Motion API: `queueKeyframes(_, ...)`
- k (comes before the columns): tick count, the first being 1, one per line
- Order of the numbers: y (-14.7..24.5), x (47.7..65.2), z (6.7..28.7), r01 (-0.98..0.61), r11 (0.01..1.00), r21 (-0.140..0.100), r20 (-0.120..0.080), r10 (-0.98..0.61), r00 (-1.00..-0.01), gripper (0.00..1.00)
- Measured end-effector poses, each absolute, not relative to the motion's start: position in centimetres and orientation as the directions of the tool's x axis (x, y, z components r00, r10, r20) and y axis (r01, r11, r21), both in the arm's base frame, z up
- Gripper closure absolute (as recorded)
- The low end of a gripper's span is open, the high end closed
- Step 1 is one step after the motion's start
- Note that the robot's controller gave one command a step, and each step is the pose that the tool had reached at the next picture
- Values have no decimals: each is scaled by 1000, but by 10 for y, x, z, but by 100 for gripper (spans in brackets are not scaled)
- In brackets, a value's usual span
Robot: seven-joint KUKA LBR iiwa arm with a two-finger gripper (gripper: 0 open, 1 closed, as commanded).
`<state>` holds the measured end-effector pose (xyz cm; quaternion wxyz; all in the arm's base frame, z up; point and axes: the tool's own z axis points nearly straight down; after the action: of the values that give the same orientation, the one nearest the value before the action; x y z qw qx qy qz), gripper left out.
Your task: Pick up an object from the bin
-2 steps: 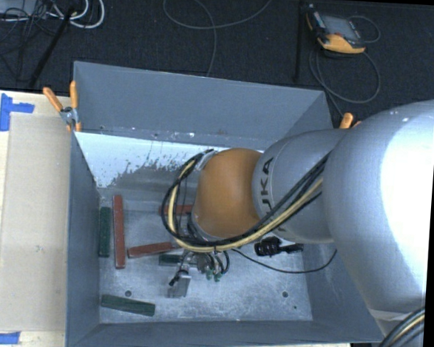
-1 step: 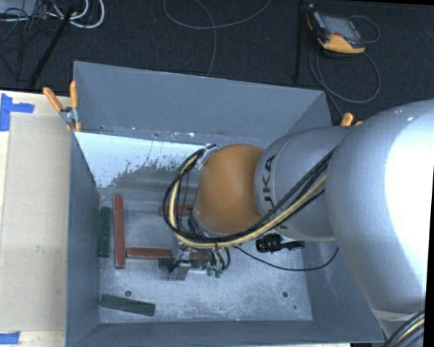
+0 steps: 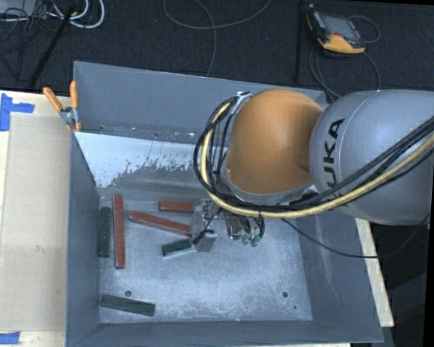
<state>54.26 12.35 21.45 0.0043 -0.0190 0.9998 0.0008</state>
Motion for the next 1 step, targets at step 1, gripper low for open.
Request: queueKeyframes(1,123,541,210,-36,999,0,0,-36,-999,0)
